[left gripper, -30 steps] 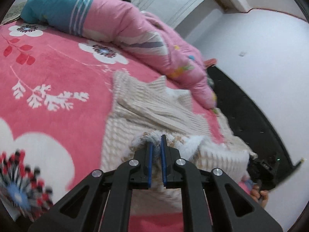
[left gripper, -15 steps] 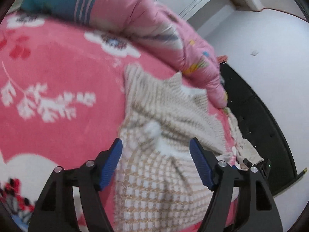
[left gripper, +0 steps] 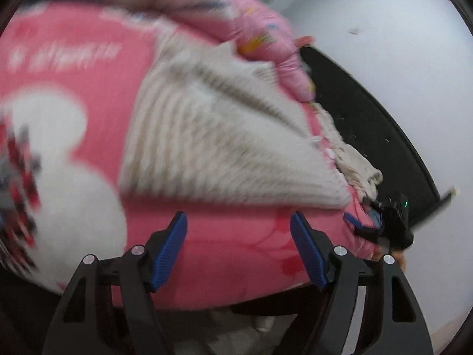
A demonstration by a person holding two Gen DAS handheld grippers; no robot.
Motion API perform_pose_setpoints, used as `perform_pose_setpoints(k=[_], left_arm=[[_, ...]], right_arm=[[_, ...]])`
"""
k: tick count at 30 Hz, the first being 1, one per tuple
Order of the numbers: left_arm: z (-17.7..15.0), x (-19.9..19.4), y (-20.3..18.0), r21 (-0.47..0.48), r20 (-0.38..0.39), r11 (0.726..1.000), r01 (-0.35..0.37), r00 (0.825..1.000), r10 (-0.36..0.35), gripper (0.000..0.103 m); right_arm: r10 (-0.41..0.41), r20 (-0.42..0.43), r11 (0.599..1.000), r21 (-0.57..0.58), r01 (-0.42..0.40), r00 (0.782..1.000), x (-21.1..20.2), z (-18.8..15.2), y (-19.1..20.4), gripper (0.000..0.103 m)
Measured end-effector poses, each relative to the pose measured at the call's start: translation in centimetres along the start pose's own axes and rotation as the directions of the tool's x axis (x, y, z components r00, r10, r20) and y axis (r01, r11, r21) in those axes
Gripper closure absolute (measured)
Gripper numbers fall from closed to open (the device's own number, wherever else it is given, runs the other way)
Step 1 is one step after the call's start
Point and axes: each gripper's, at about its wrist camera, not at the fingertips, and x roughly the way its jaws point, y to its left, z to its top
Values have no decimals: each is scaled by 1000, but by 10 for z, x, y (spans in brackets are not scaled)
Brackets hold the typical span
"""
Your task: Fold large clothes
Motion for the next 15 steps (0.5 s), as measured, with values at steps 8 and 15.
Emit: perform_pose_setpoints(k=[8,15], left_arm=[[18,7,33,-197,185,980,26,983,11,38],[38,9,-8,-8,240,958,-288,929,281,91]], right_arm=[[6,53,999,40,-8,999,28,33,-2,49],[-68,153,994,-78,81,986,19,40,32,80]])
